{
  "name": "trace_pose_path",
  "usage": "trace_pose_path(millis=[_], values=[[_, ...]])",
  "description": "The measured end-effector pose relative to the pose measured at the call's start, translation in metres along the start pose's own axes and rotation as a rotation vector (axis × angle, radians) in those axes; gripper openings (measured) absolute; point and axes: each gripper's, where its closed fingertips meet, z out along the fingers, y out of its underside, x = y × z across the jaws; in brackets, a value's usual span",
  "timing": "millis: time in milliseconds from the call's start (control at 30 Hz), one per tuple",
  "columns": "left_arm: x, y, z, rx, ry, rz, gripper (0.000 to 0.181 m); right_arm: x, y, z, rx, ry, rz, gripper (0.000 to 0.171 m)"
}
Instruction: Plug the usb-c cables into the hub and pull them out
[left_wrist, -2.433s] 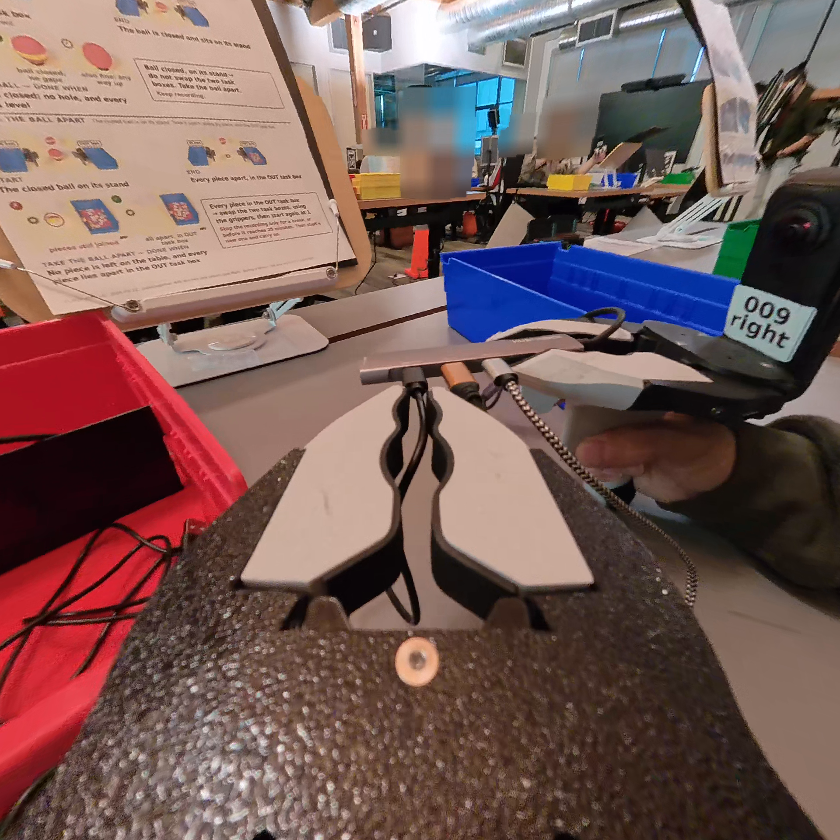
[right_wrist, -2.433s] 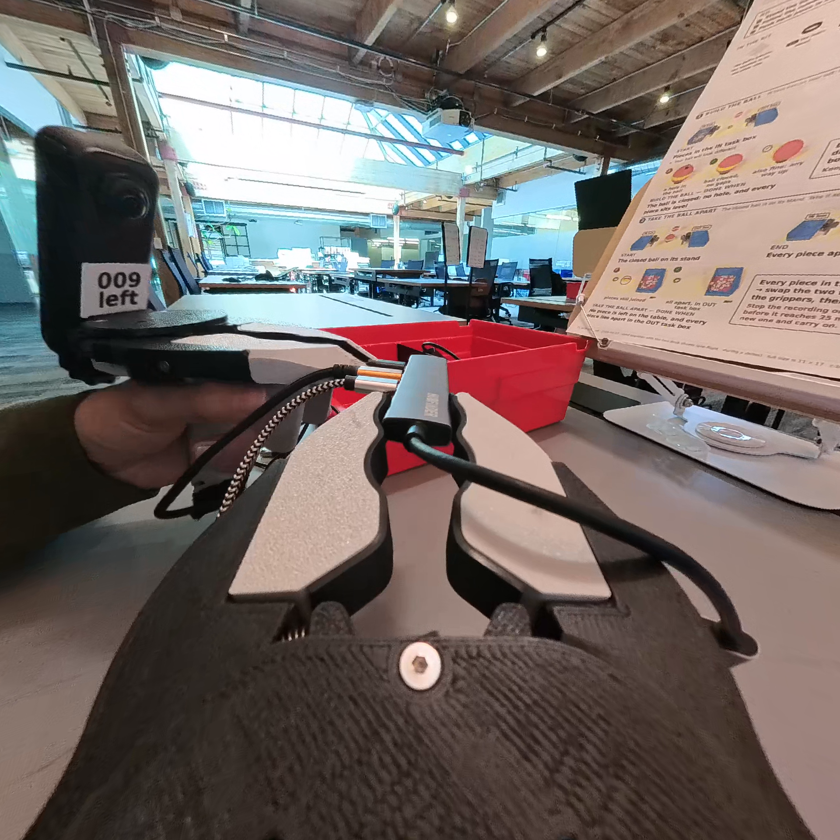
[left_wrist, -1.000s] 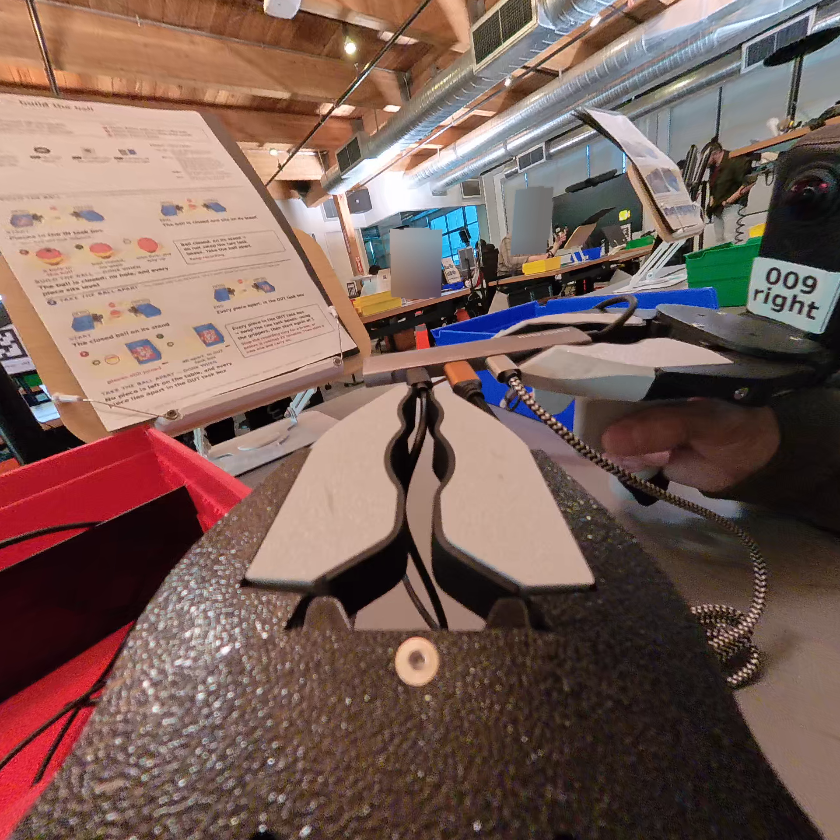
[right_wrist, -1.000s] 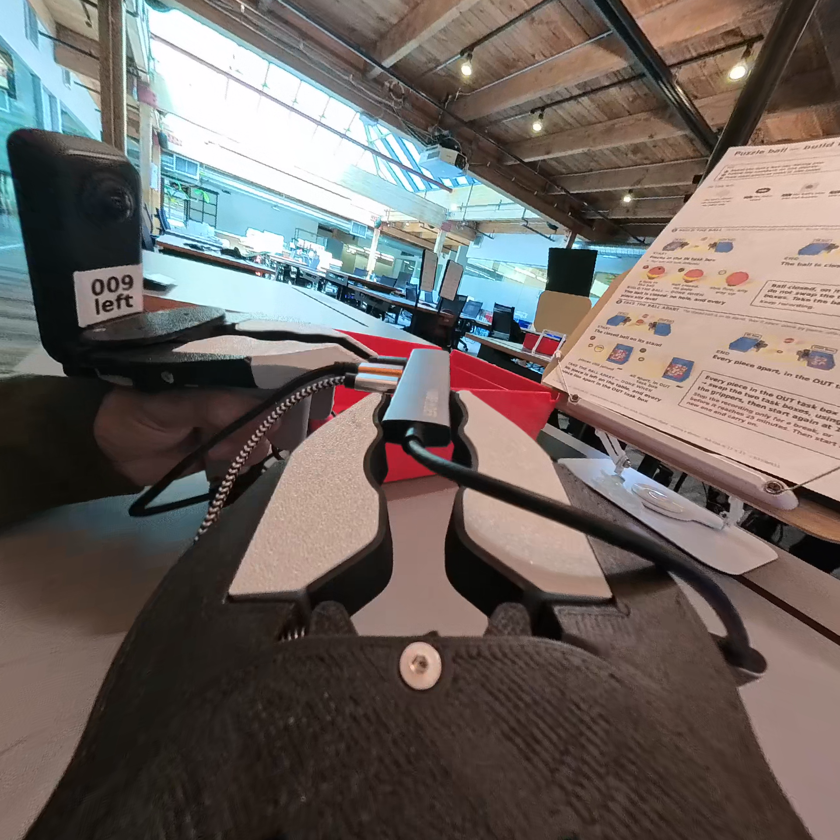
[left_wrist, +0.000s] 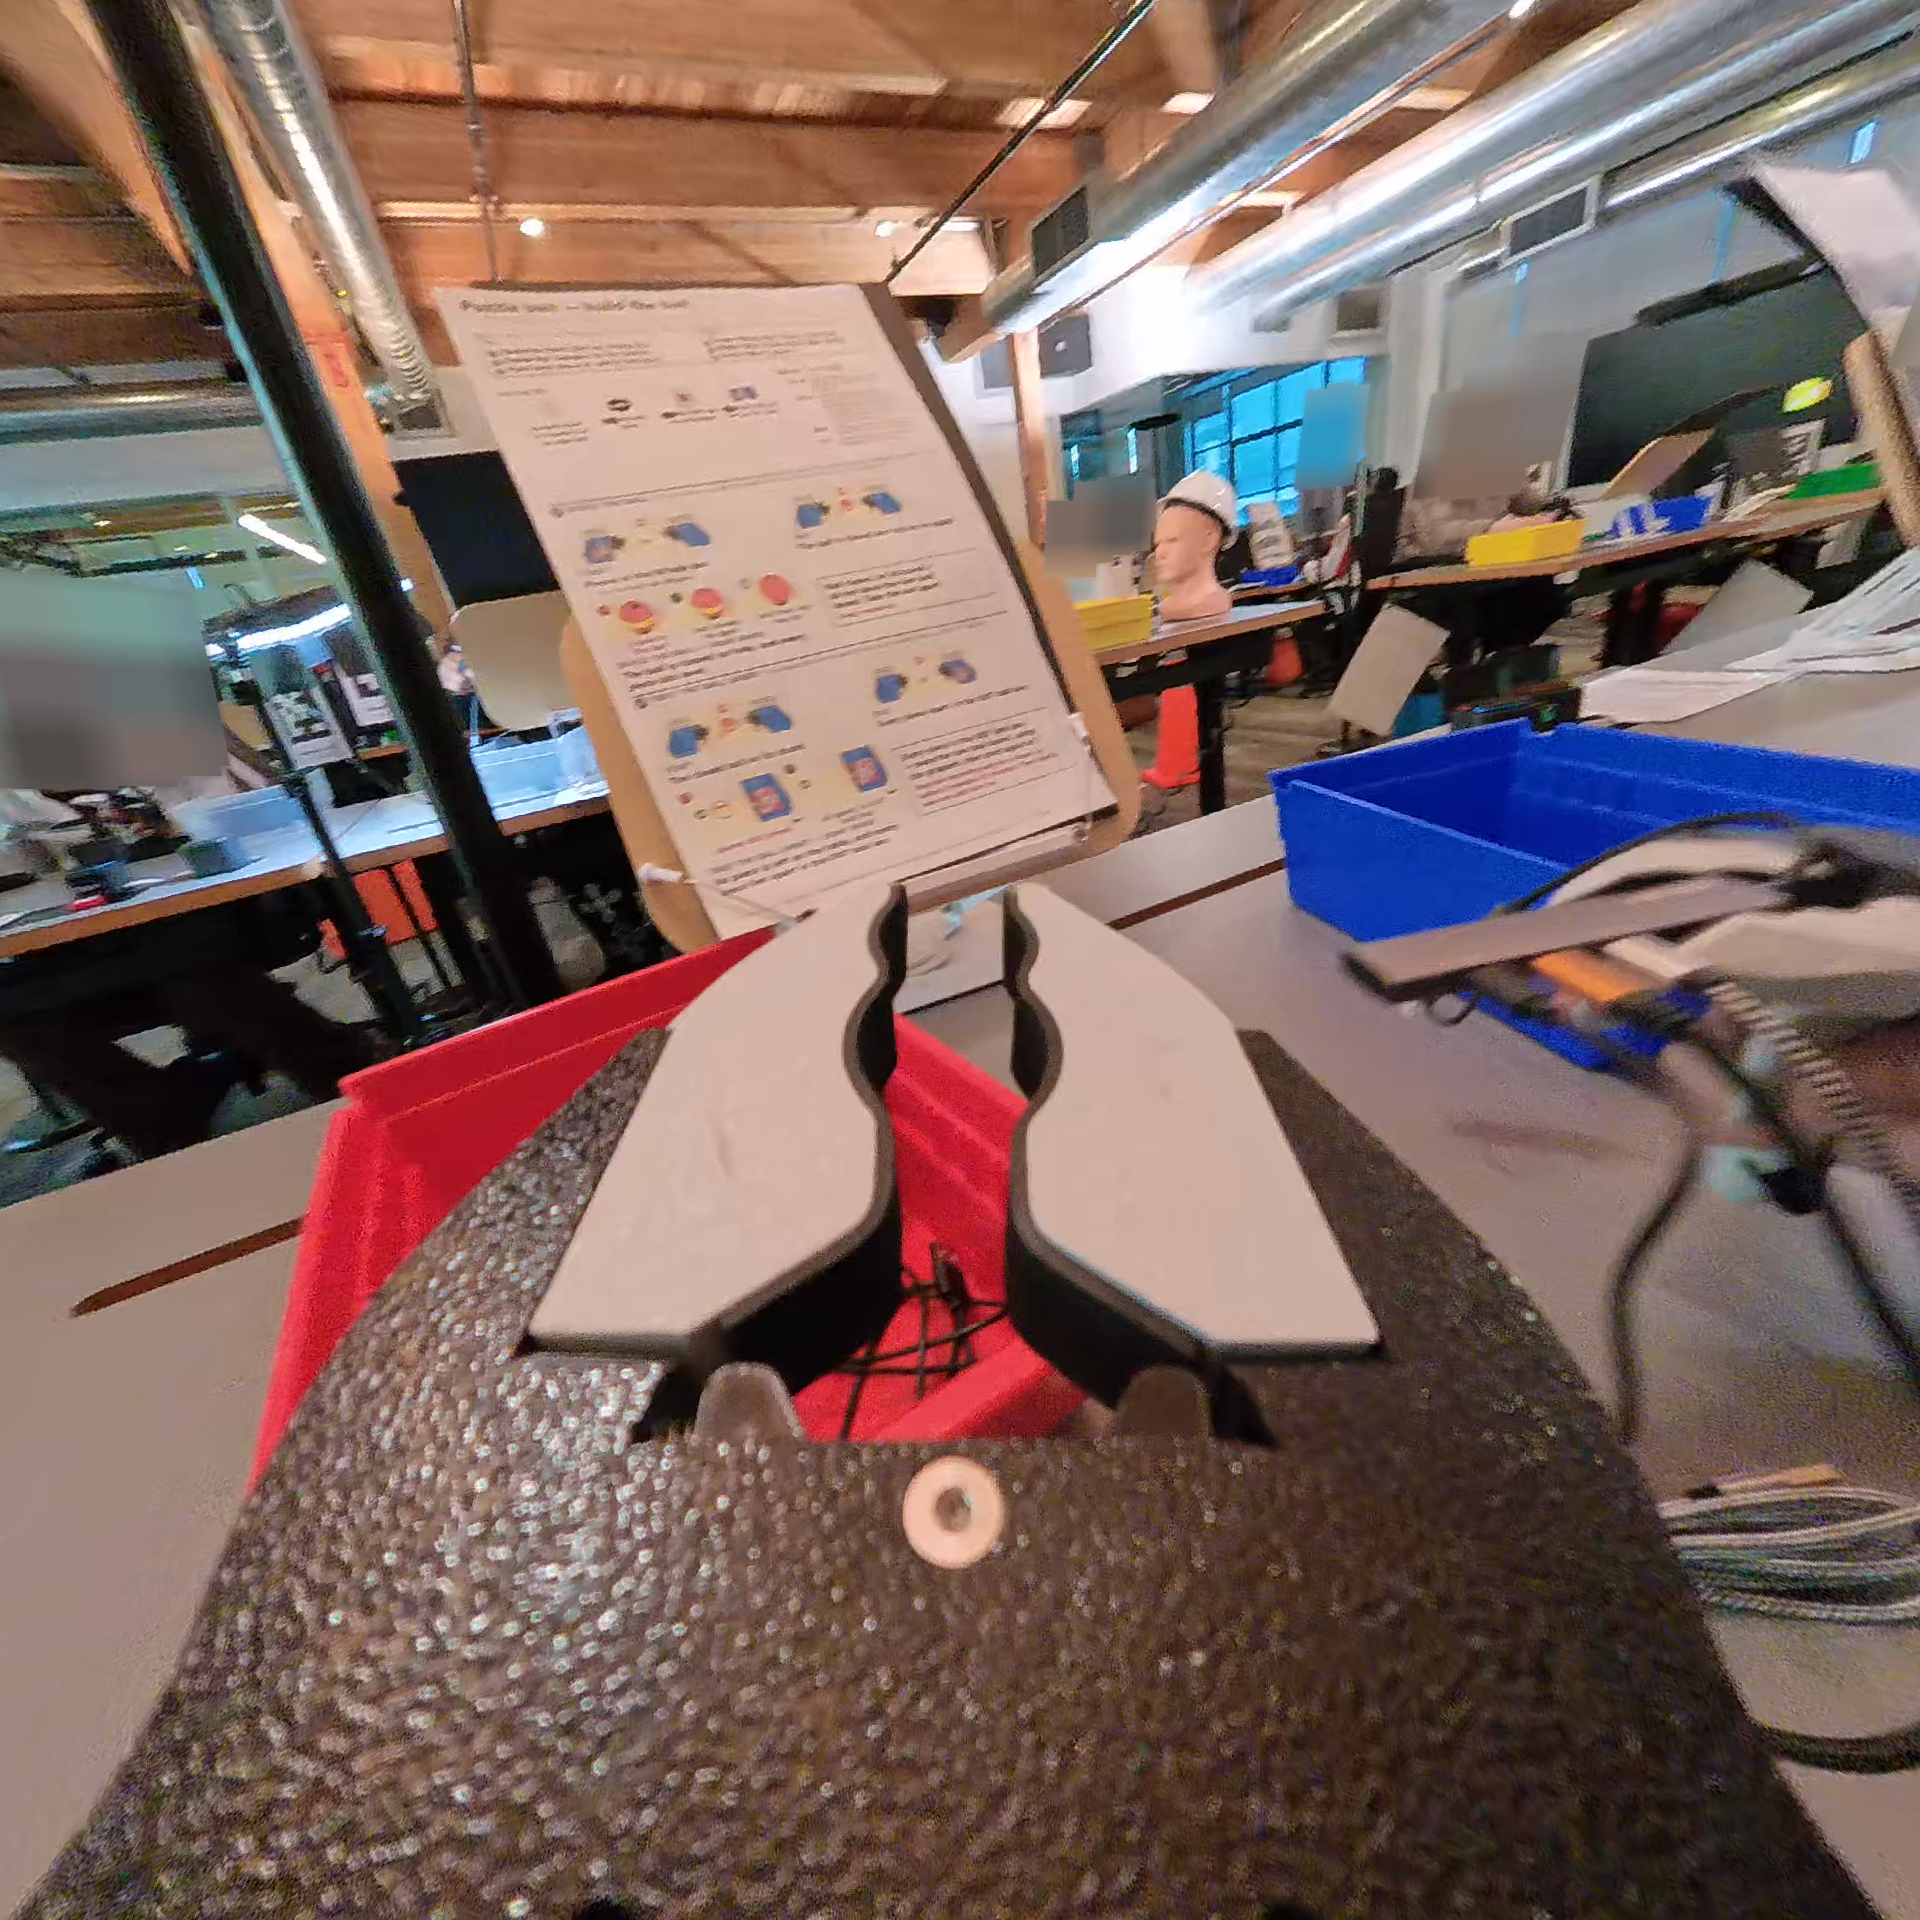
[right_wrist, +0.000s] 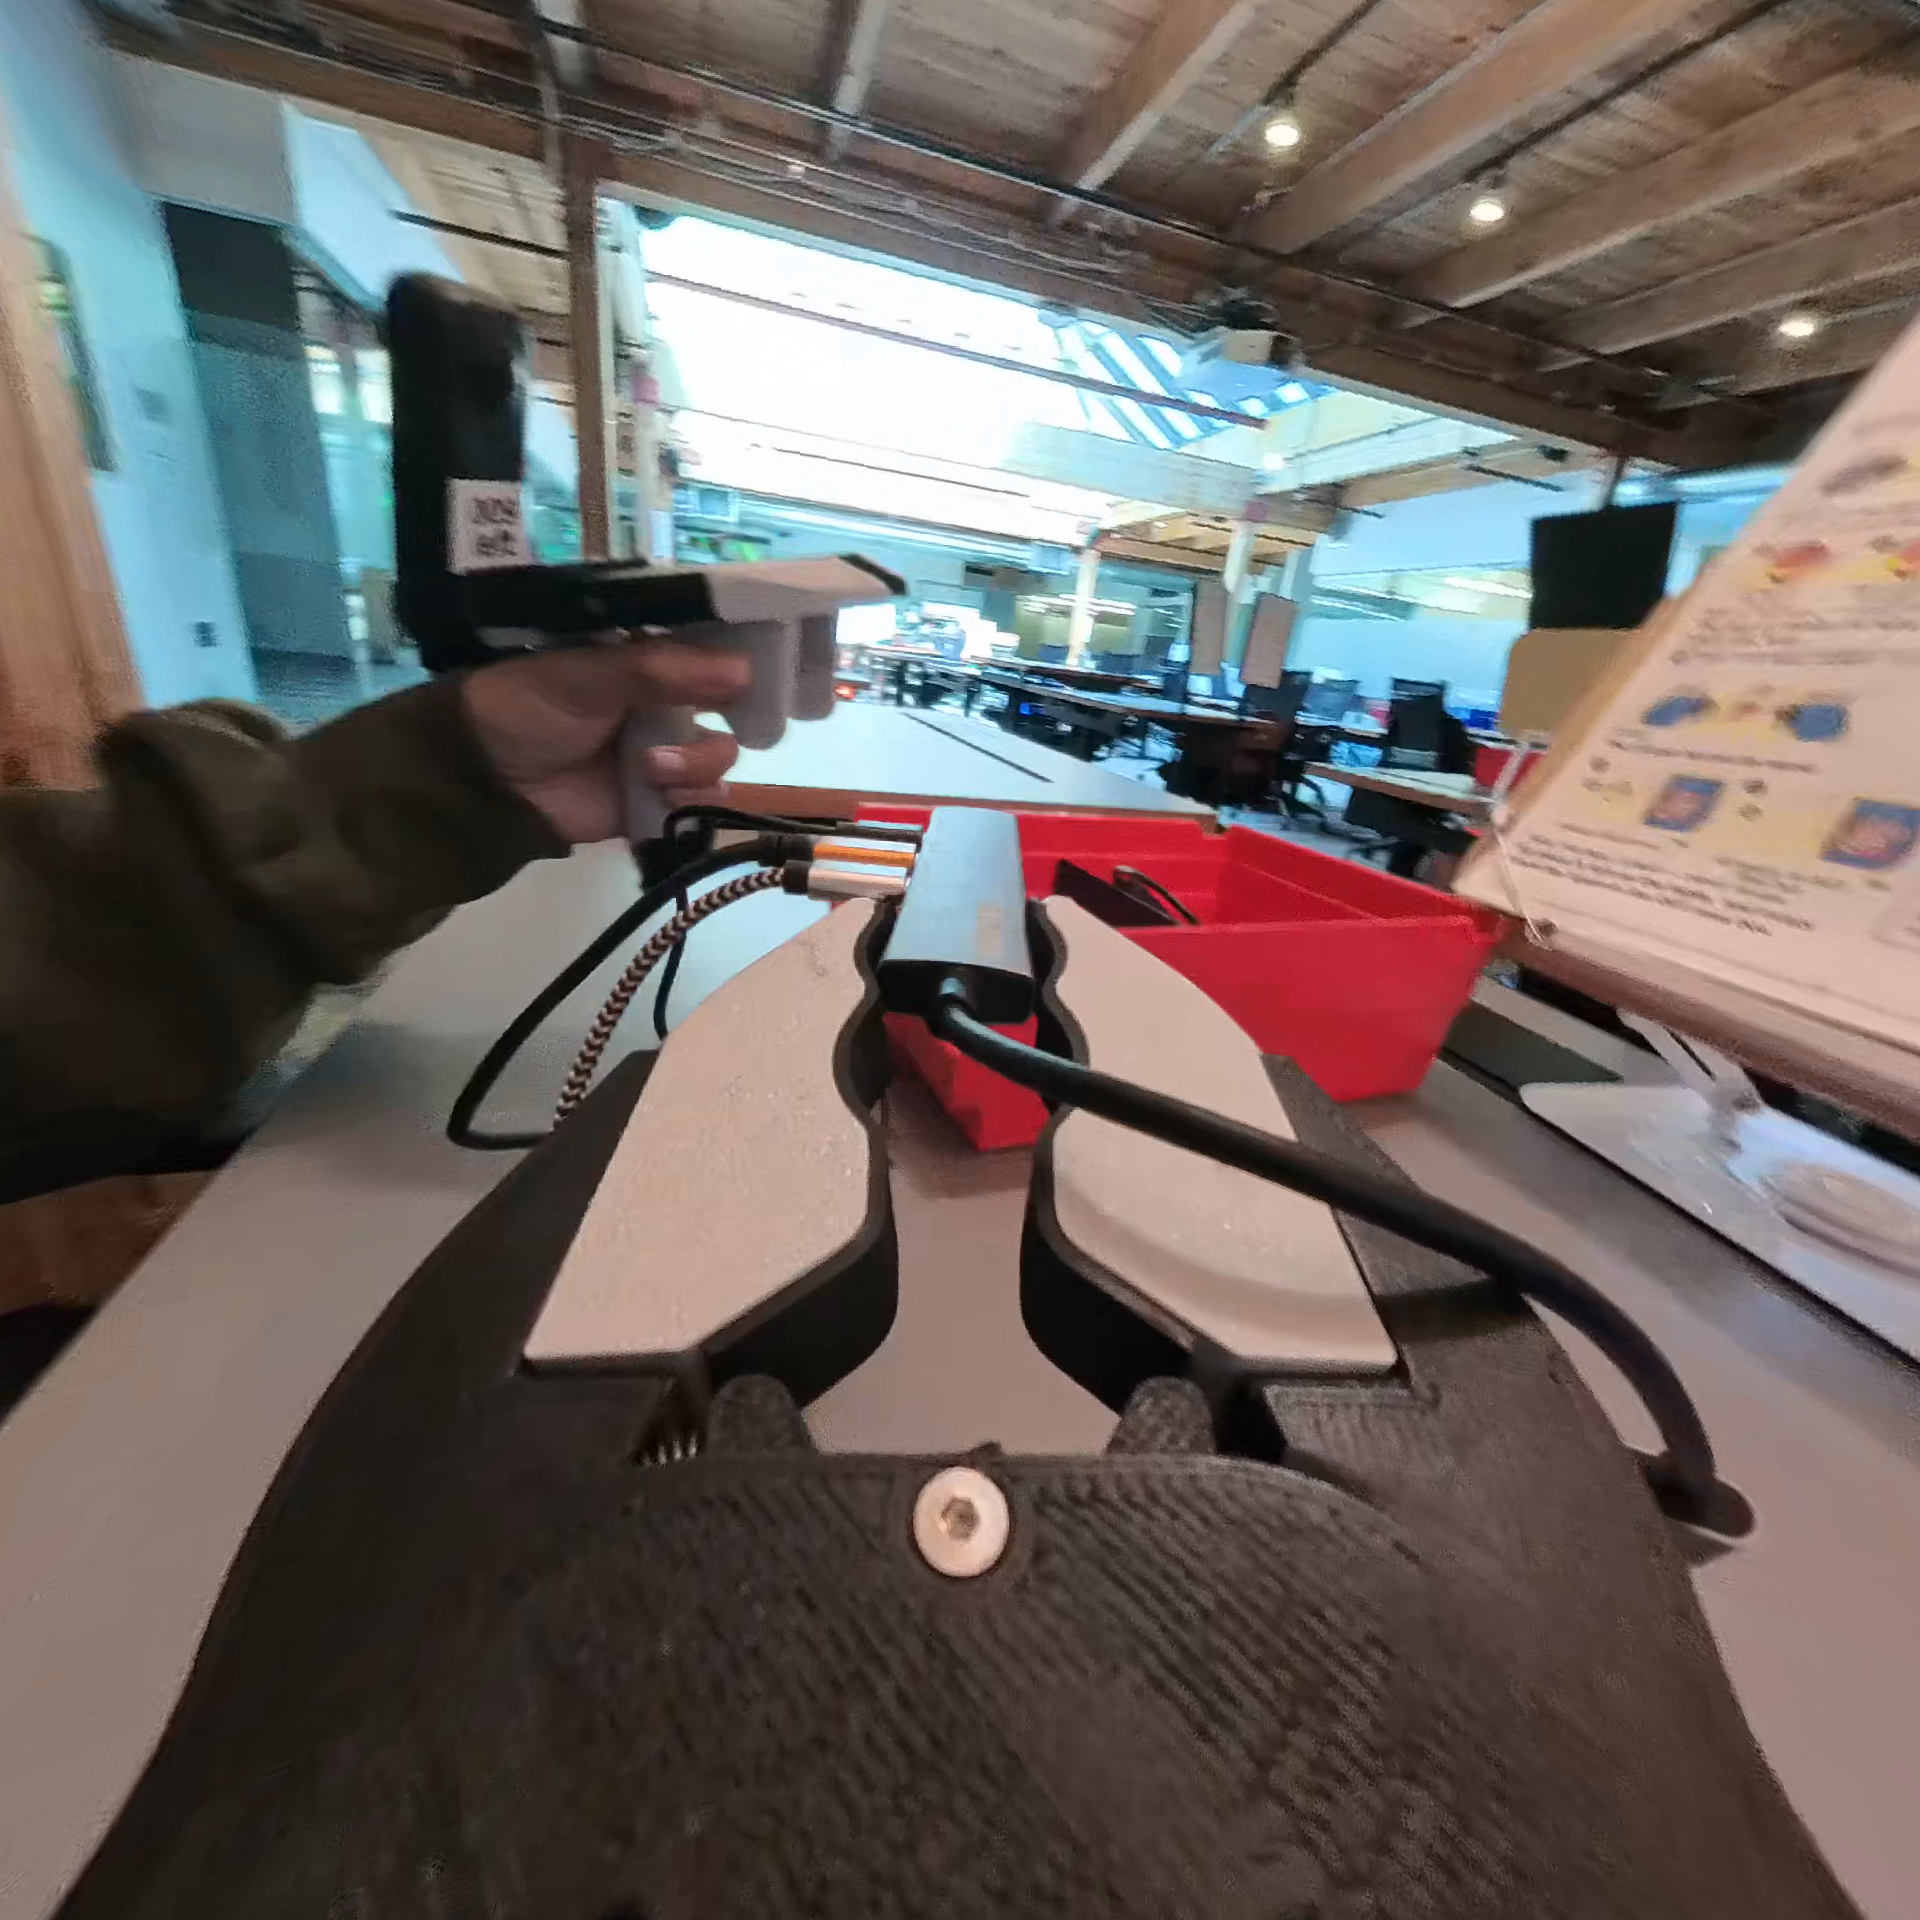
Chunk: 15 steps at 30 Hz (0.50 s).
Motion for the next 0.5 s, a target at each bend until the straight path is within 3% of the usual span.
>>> trace_pose_path(millis=[100,367,500], values=[[-0.008,0.004,-0.005,-0.043,-0.005,-0.016,0.016,-0.011,-0.023,-0.005,-0.022,-0.057,-0.026,0.025],[0.002,0.024,-0.005,-0.169,0.072,-0.023,0.017,0.005,-0.080,-0.031,-0.055,0.098,-0.062,0.025],[0.007,0.028,-0.004,-0.199,0.100,-0.029,0.017,0.019,-0.127,-0.042,-0.019,0.149,-0.071,0.025]])
